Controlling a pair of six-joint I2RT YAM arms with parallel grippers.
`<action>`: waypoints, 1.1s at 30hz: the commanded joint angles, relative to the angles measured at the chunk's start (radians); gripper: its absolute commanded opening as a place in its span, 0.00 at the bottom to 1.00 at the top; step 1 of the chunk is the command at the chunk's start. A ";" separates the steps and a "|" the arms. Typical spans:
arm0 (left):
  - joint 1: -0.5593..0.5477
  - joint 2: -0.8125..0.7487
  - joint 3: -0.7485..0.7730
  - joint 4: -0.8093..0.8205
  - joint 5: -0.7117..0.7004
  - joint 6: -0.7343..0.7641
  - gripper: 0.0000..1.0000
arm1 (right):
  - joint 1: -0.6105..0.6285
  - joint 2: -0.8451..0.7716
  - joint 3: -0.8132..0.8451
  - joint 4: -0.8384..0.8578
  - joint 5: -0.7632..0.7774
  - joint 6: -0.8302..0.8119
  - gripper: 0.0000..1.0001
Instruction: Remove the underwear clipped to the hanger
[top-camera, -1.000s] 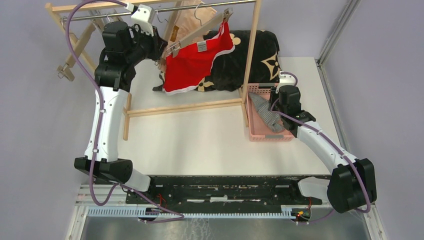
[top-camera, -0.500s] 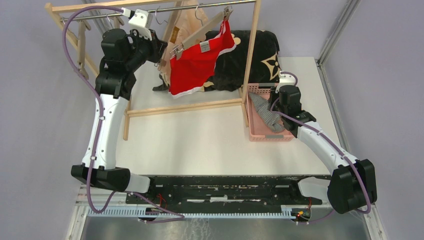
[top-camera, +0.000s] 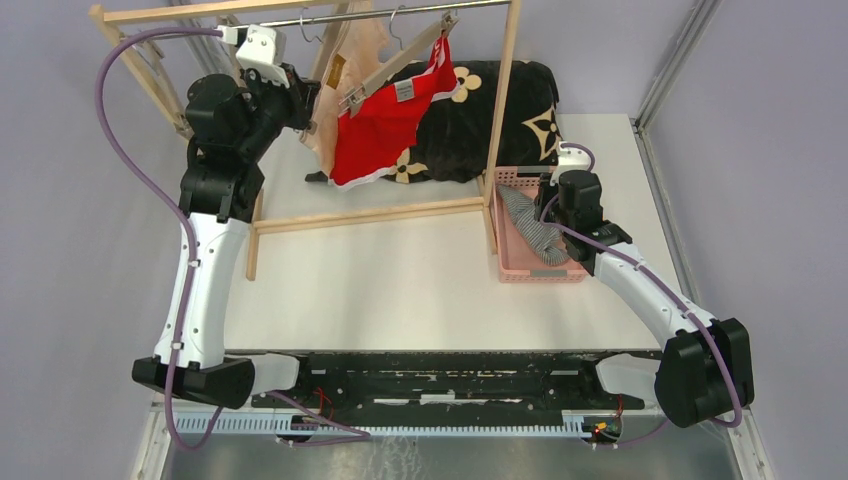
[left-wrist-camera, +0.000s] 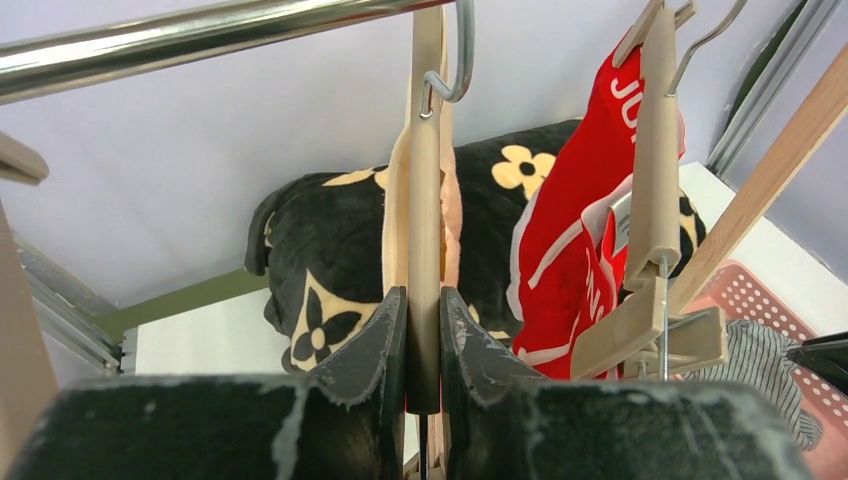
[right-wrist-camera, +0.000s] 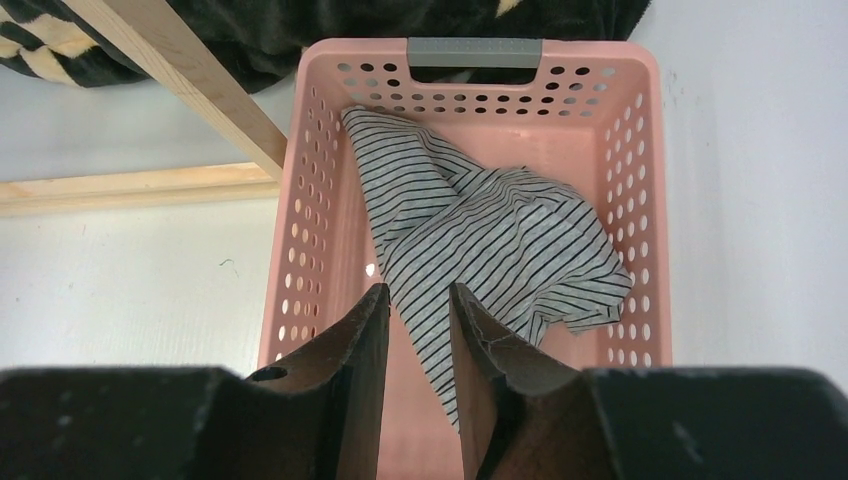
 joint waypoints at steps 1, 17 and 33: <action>0.000 -0.080 -0.042 0.146 -0.054 -0.010 0.03 | 0.005 -0.010 0.002 0.045 -0.005 0.001 0.36; -0.001 -0.163 -0.149 -0.020 -0.091 -0.012 0.03 | 0.007 0.011 0.006 0.052 -0.029 0.009 0.36; -0.002 -0.517 -0.483 -0.316 -0.042 -0.101 0.03 | 0.011 0.014 0.013 0.061 -0.135 0.035 0.36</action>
